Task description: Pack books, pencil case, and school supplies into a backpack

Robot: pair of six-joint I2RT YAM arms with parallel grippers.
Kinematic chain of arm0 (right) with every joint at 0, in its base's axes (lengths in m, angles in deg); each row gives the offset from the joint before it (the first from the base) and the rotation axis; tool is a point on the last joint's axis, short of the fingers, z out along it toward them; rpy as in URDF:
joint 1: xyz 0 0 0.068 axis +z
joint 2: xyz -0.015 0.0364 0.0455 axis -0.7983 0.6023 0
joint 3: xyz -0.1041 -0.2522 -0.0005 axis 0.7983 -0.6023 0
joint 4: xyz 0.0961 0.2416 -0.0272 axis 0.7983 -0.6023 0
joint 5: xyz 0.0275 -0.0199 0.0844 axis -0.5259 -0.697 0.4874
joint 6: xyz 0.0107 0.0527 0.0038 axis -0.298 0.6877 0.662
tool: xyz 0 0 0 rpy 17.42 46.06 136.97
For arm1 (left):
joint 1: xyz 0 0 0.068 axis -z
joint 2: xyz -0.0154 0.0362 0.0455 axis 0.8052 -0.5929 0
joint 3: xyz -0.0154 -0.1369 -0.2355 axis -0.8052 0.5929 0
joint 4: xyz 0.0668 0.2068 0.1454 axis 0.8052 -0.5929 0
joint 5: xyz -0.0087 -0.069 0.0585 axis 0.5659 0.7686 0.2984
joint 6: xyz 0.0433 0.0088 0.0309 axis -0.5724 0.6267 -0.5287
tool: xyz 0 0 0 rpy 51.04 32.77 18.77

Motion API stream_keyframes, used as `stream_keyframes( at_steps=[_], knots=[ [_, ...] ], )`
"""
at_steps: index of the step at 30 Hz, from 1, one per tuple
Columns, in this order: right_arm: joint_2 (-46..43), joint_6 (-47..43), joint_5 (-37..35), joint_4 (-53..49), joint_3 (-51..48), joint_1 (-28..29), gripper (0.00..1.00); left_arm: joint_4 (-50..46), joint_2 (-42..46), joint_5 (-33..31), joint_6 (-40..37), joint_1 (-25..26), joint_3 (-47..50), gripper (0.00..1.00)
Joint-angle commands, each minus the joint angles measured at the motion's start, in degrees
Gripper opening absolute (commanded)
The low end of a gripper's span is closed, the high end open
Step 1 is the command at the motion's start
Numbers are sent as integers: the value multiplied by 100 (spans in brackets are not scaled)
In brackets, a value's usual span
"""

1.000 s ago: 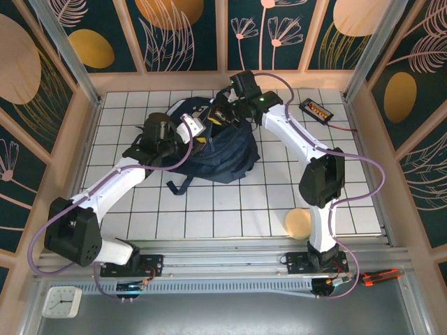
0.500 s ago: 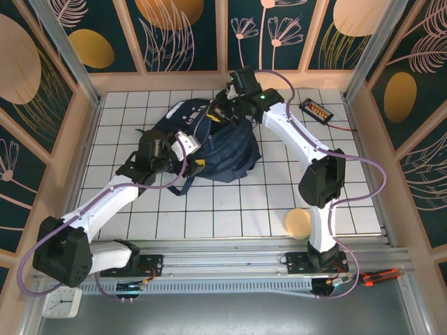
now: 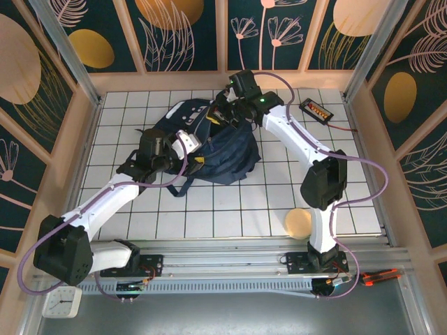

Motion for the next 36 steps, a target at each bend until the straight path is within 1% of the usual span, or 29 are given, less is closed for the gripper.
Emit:
stream_keyframes(
  at_steps=[1, 3, 7, 15, 20, 25, 28, 29, 31, 33, 34, 35, 36],
  knots=[
    [-502, 3, 345, 444, 7, 144, 0, 88, 25, 356, 38, 10, -325, 73],
    [-532, -32, 351, 443, -127, 104, 0, -67, 82, 496, 49, 10, -455, 74],
    [-588, 22, 362, 580, -257, 127, 0, -182, 128, 471, 34, -8, -553, 76],
    [-603, 50, 345, 575, -151, 169, 0, -116, -56, 452, -106, -12, -297, 76],
    [-625, 82, 336, 545, -78, 190, 0, -2, -107, 252, -172, -8, -114, 75],
    [-632, 87, 335, 510, -33, 216, 0, 73, -364, 63, -174, -8, -188, 74],
    [-650, 114, 353, 537, -77, 241, 0, 159, -541, -199, -177, -8, -241, 64],
    [-667, 136, 370, 574, -96, 241, 0, 196, -602, -295, -197, -8, -250, 55],
    [-683, 181, 406, 630, -132, 243, 0, 241, -708, -414, -208, -8, -300, 43],
    [-684, 186, 415, 643, -165, 241, 0, 234, -779, -434, -178, -9, -411, 21],
    [-700, 186, 424, 655, -192, 240, 0, 198, -815, -416, -163, -8, -485, 7],
    [-696, 186, 439, 669, -227, 226, 0, 181, -830, -444, -131, -8, -545, 0],
    [-693, 186, 449, 672, -259, 203, 0, 159, -839, -477, -117, -8, -568, 0]
  ],
)
